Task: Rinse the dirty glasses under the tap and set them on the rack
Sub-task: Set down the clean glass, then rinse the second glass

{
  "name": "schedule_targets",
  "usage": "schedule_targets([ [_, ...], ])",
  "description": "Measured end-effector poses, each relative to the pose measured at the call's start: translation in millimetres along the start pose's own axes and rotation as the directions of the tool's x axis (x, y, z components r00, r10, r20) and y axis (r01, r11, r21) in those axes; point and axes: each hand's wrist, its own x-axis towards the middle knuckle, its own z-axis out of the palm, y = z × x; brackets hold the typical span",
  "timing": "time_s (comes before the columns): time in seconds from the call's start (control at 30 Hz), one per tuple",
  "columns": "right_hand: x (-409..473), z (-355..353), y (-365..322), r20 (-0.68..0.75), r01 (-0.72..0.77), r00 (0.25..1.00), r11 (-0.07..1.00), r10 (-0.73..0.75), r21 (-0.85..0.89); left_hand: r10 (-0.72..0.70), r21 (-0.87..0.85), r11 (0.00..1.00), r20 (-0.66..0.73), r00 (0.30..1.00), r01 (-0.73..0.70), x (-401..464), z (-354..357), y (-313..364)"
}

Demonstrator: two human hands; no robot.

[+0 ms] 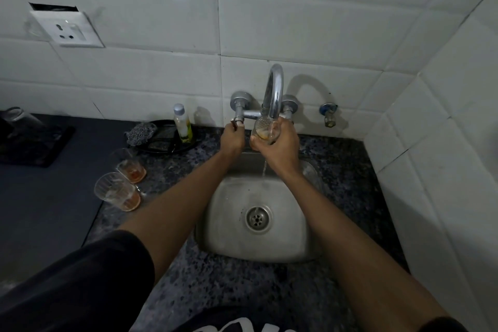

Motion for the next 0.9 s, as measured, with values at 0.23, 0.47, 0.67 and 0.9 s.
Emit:
schedule_targets([
  [0.23,-8,-14,16,0.238,0.11,0.967,0.992,-0.094,-0.054,-0.156,-0.462,0.709,0.634,0.757,0.533,-39,5,-6],
  [0.47,-19,-43,26,0.435,0.655,0.746,0.673,-0.504,-0.344,-0.113,-0.559,0.648,0.601,0.791,0.517,-50,8,-2],
  [0.67,-26,-46,13,0.464,0.473,0.828,0.835,-0.313,-0.281,-0.074,-0.608,0.623,0.58,0.812,0.491,-53,12,4],
  [0.9,-10,-72,-18,0.688,0.493,0.718,0.772,-0.102,-0.401,-0.17,-0.391,0.74,0.678,0.715,0.547,-58,-2,10],
])
